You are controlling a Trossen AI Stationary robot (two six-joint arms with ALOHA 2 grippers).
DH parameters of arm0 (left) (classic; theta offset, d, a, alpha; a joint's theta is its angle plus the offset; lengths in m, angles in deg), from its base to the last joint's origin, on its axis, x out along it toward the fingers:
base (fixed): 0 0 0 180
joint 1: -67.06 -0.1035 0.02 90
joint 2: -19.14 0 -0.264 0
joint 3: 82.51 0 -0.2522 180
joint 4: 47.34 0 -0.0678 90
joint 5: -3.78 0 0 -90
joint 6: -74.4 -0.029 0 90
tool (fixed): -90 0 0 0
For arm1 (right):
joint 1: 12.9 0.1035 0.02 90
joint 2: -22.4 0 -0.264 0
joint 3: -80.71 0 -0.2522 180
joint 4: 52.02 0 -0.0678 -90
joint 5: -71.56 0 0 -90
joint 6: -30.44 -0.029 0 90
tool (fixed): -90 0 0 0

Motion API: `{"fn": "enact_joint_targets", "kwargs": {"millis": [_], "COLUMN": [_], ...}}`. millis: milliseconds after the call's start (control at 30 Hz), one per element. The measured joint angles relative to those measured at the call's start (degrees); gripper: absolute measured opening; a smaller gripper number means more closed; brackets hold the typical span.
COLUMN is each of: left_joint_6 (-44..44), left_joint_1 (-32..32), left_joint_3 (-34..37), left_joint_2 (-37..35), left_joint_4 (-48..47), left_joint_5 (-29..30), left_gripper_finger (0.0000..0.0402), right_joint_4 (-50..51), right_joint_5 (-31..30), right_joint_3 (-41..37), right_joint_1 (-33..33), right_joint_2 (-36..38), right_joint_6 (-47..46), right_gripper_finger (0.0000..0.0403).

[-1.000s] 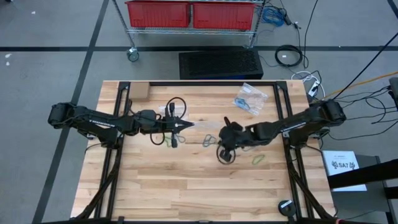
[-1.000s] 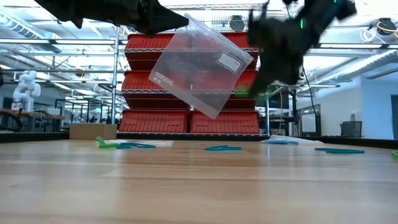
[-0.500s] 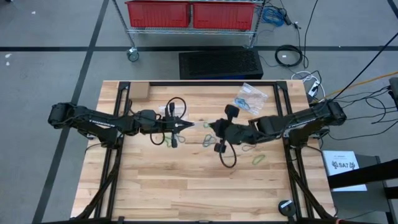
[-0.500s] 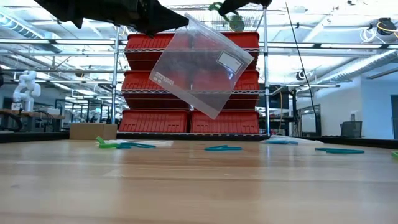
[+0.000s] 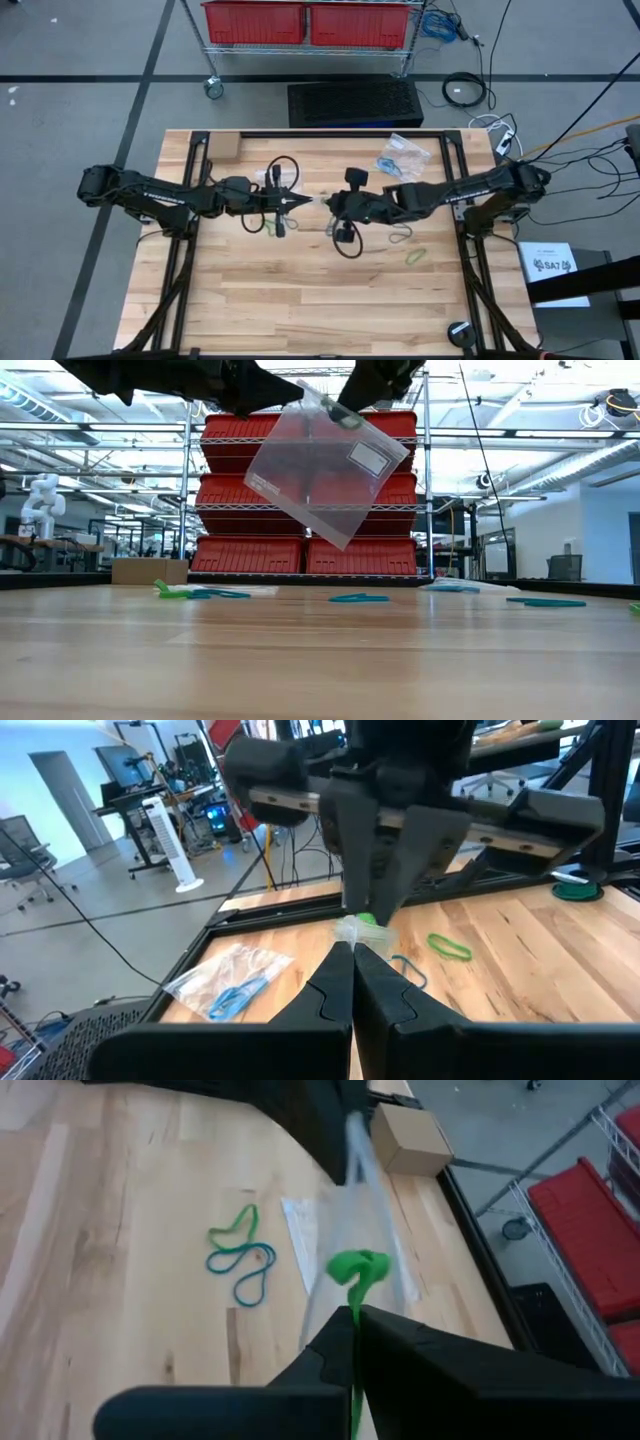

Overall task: Sort rubber bands
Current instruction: Put the green rubber band into the transparent zip bag

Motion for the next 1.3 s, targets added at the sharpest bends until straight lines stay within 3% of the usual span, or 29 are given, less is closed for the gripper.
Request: {"fn": "enact_joint_targets", "kwargs": {"millis": [200,467,567,700,900,1000,1133,1300], "left_joint_6": [0.03,0.05,0.07,0.10,0.12,0.12,0.10,0.09], "left_joint_1": [0.00,0.00,0.02,0.00,0.01,0.01,0.00,0.02], "left_joint_3": [0.00,0.00,0.00,0.00,0.00,0.00,0.00,0.00], "left_joint_2": [0.01,0.01,0.01,0.01,0.01,0.01,0.01,0.01], "left_joint_4": [0.26,0.24,0.11,0.09,-0.13,-0.29,-0.52,-0.84], "left_joint_5": [0.00,-0.02,-0.02,-0.02,-0.04,-0.04,-0.04,-0.04], "left_gripper_finger": [0.0000,0.0000,0.0000,0.0000,0.0000,0.0000,0.0000,0.0000], "right_joint_4": [0.13,0.05,1.72,6.61,12.90,20.48,38.62,57.15], "right_joint_5": [0.14,0.80,4.50,7.35,7.48,7.86,10.45,14.80], "right_joint_3": [0.00,0.00,1.03,4.66,9.01,12.25,17.33,16.26], "right_joint_1": [-1.61,-1.35,-1.29,-1.35,-1.35,-0.92,0.67,4.97], "right_joint_2": [-0.07,0.19,0.37,0.44,0.48,0.48,0.62,0.63], "right_joint_6": [-4.72,-5.66,-7.93,-10.96,-11.35,-12.71,-21.69,-34.60], "right_gripper_finger": [0.0029,0.0152,0.0186,0.0202,0.0195,0.0191,0.0190,0.0190]}}
